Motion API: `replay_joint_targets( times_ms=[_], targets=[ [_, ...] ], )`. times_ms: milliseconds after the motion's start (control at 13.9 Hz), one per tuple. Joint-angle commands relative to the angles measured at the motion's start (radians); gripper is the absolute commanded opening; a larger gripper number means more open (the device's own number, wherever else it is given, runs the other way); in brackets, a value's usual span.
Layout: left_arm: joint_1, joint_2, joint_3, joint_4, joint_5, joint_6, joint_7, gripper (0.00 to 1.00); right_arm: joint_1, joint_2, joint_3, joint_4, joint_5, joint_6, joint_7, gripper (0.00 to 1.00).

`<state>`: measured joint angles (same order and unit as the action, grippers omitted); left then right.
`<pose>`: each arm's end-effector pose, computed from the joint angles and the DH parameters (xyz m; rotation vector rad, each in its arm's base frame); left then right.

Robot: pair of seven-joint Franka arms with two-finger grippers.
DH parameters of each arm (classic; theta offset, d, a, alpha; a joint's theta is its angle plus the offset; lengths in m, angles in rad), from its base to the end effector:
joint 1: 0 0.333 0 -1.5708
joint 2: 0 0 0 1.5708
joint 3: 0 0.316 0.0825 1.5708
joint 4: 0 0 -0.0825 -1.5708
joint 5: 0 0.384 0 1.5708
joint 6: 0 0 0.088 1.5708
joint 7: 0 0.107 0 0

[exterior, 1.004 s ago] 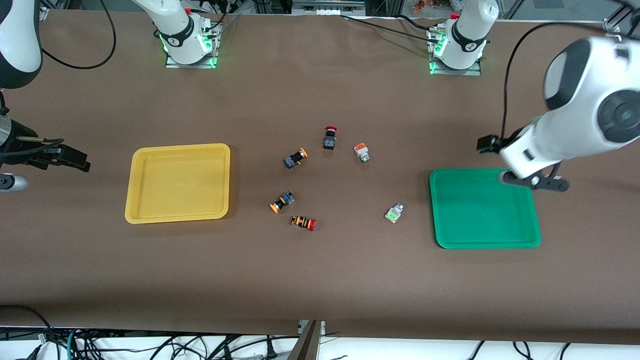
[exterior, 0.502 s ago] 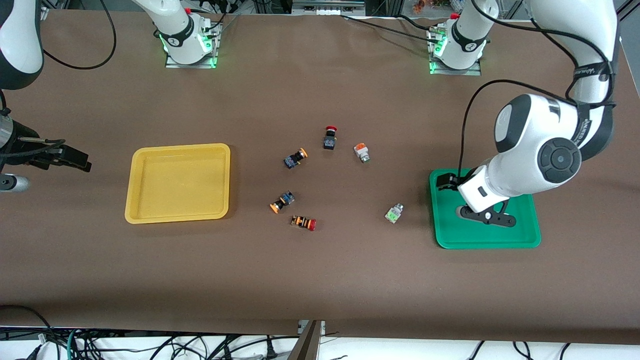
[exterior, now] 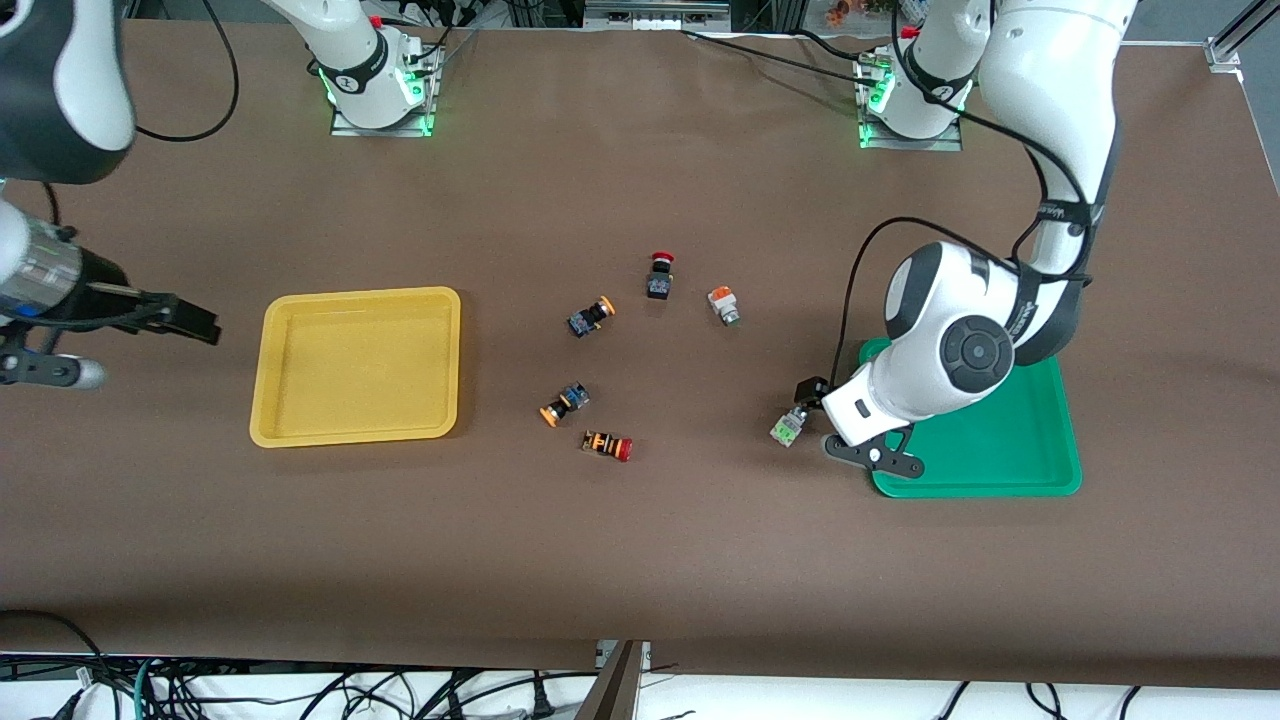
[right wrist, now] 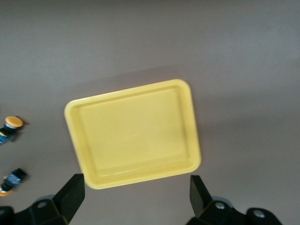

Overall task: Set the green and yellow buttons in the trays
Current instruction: 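Grasp the green-capped white button with the left gripper while the right gripper advances, then carry the green button to the green tray while the right gripper lowers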

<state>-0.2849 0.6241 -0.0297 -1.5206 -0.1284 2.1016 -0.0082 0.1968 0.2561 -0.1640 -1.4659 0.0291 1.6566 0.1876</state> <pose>0.6671 -0.2201 0.2919 3.0013 -0.3523 -0.0951 0.6312 0.0351 0.5308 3.1116 -0.2404 -0.0940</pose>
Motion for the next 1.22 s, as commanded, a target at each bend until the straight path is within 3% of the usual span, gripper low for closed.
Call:
replay_joint_targets(
  times_ms=[0,215,574,717,789,860,932,1004,1147],
  targets=[
    [-0.023,0.077,0.011,0.030,-0.004,0.081,0.017,1.00,0.090,-0.029,0.000,-0.063,-0.005,0.018,0.186,0.99],
    [-0.081,0.158,0.013,0.030,0.045,0.152,0.013,1.00,0.183,-0.049,0.015,-0.138,-0.006,0.097,0.467,0.99],
    [-0.126,0.209,0.020,0.030,0.113,0.172,0.005,1.00,0.202,-0.047,0.193,-0.279,-0.014,0.300,0.932,0.99],
    [-0.125,0.210,0.019,0.030,0.176,0.172,0.007,1.00,0.246,-0.037,0.228,-0.373,-0.015,0.453,1.082,0.99],
    [-0.126,0.204,0.019,0.030,0.191,0.172,0.007,0.80,0.286,-0.023,0.228,-0.410,-0.017,0.545,1.189,0.99],
    [-0.132,0.204,0.019,0.030,0.193,0.170,0.002,0.48,0.308,0.014,0.228,-0.410,-0.017,0.599,1.292,0.99],
    [-0.143,0.204,0.022,0.030,0.194,0.170,0.013,0.36,0.338,0.043,0.227,-0.407,-0.031,0.630,1.353,0.99],
    [-0.142,0.198,0.020,0.030,0.217,0.170,0.013,0.17,0.367,0.076,0.225,-0.407,-0.075,0.658,1.394,0.98],
    [-0.138,0.194,0.020,0.031,0.234,0.164,0.010,0.04,0.400,0.133,0.225,-0.406,-0.173,0.701,1.492,0.98]
  ],
)
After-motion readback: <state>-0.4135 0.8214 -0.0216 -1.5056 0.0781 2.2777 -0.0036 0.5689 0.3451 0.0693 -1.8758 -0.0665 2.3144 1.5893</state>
